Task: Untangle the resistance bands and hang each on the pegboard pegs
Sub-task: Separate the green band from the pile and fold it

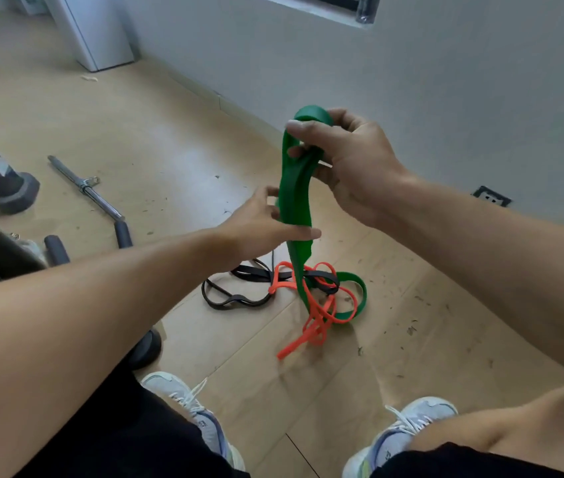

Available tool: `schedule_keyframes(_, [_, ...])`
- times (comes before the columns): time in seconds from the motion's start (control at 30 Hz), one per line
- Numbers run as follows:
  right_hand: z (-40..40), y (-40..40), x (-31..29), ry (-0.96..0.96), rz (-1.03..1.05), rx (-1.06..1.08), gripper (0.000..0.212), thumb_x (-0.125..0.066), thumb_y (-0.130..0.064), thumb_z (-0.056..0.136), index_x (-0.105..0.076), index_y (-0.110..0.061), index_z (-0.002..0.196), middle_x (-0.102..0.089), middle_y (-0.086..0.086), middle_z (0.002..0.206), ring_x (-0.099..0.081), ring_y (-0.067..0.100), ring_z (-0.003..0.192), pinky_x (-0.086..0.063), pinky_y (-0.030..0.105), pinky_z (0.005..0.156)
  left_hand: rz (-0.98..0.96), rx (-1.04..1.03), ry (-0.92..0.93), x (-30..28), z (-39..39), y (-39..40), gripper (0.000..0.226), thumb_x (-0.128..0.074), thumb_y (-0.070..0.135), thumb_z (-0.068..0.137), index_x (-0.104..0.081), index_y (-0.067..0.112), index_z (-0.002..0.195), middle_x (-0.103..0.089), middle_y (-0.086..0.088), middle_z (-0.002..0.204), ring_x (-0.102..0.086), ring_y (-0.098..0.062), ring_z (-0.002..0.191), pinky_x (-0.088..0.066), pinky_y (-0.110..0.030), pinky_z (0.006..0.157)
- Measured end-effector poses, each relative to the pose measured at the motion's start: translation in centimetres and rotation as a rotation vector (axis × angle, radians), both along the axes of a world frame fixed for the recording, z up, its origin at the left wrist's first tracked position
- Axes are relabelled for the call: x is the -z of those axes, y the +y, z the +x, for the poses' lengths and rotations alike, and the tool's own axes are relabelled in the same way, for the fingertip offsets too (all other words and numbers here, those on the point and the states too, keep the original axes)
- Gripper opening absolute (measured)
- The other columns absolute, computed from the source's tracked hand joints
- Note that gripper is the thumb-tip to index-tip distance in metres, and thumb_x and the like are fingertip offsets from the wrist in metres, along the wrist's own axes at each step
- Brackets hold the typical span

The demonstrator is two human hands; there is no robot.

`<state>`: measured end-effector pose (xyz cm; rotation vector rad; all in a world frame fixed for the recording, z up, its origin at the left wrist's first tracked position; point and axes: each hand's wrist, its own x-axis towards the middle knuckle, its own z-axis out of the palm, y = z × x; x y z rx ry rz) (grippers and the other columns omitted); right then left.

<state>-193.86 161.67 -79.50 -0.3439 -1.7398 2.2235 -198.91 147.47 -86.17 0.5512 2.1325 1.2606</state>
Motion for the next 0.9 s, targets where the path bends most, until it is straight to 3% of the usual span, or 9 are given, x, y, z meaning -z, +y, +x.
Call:
schedule_keyframes(0.17, [-0.3,-0.4,0.6,-0.007,0.090,-0.015,0.045,-0.089,-0.011,0.078,-0.063,-0.007,0.115,-0.073,0.009,0.095,-0.076,0.026,0.089,-0.061,0.045,0.092,0.025,-0.057,-0.020,0.7,1.1,1.0,0.018,-0.070,0.023,0.095,-0.066,0.012,0.108,-0.076,-0.009,0.105,-0.074,-0.024,0.098,-0.061,-0.048,0.088])
schedule_keyframes(0.27, [-0.1,0.1,1.1,0.014,0.105,-0.060,0.040,-0.084,-0.008,0.083,-0.066,-0.004,0.119,-0.075,0.014,0.104,-0.075,0.030,0.102,-0.059,0.048,0.097,0.106,-0.157,-0.142,0.5,0.9,1.1,0.021,-0.060,0.017,0.101,-0.063,0.006,0.120,-0.075,-0.013,0.111,-0.074,-0.027,0.099,-0.062,-0.047,0.084])
schedule_keyframes(0.4, [0.1,0.6,2.2,-0.006,0.244,-0.103,0.042,-0.072,-0.021,0.097,-0.061,-0.008,0.135,-0.071,0.005,0.122,-0.071,0.019,0.113,-0.058,0.032,0.099,0.173,-0.328,-0.276,0.5,0.3,1.5,0.027,-0.063,0.018,0.100,-0.062,0.004,0.123,-0.071,-0.017,0.119,-0.072,-0.030,0.105,-0.063,-0.049,0.079])
schedule_keyframes(0.5, [0.1,2.0,4.4,-0.101,0.490,-0.081,0.028,-0.057,0.000,0.099,-0.066,-0.013,0.122,-0.069,0.002,0.111,-0.070,0.018,0.101,-0.061,0.033,0.089,0.295,-0.469,-0.407,-0.8,0.1,1.4,0.028,-0.059,0.018,0.102,-0.060,-0.002,0.122,-0.070,-0.022,0.120,-0.071,-0.034,0.107,-0.063,-0.051,0.080])
schedule_keyframes(0.6, [0.7,3.5,7.4,-0.426,0.761,-0.331,0.059,-0.063,0.012,0.087,-0.056,-0.018,0.138,-0.061,0.004,0.128,-0.063,0.027,0.117,-0.058,0.036,0.084,0.451,-0.514,-0.483,-2.2,-0.3,1.3,0.023,-0.054,0.015,0.104,-0.059,-0.002,0.117,-0.069,-0.022,0.121,-0.069,-0.036,0.109,-0.062,-0.052,0.081])
schedule_keyframes(0.67, [1.4,3.8,9.2,-0.572,0.875,-0.511,0.095,-0.084,-0.002,0.078,-0.035,-0.028,0.155,-0.046,0.001,0.152,-0.051,0.023,0.135,-0.050,0.029,0.092,0.566,-0.489,-0.541,-3.3,-0.4,1.1,0.015,-0.053,0.014,0.103,-0.057,0.001,0.110,-0.067,-0.022,0.116,-0.069,-0.036,0.108,-0.063,-0.051,0.077])
schedule_keyframes(0.73, [1.8,3.3,10.2,-0.581,0.864,-0.549,0.107,-0.093,-0.020,0.073,-0.029,-0.031,0.158,-0.040,-0.004,0.158,-0.042,0.015,0.139,-0.039,0.027,0.104,0.678,-0.469,-0.599,-4.3,-0.6,0.8,0.012,-0.053,0.013,0.103,-0.057,0.002,0.103,-0.066,-0.021,0.109,-0.070,-0.034,0.100,-0.064,-0.048,0.072])
schedule_keyframes(0.8, [1.6,3.1,11.1,-0.562,0.796,-0.490,0.091,-0.093,-0.032,0.074,-0.041,-0.033,0.149,-0.046,-0.006,0.152,-0.044,0.012,0.135,-0.037,0.030,0.107,0.755,-0.467,-0.643,-4.9,-1.0,0.3,0.013,-0.052,0.013,0.103,-0.058,0.002,0.100,-0.067,-0.020,0.107,-0.072,-0.033,0.092,-0.064,-0.045,0.070])
schedule_keyframes(0.9, [0.8,3.2,11.8,-0.503,0.700,-0.424,0.033,-0.082,-0.031,0.088,-0.059,-0.033,0.111,-0.066,-0.007,0.121,-0.061,0.017,0.118,-0.047,0.035,0.102,0.788,-0.526,-0.687,-5.2,-1.7,-0.7,0.018,-0.052,0.017,0.104,-0.059,0.001,0.102,-0.069,-0.022,0.105,-0.073,-0.033,0.088,-0.064,-0.043,0.069])
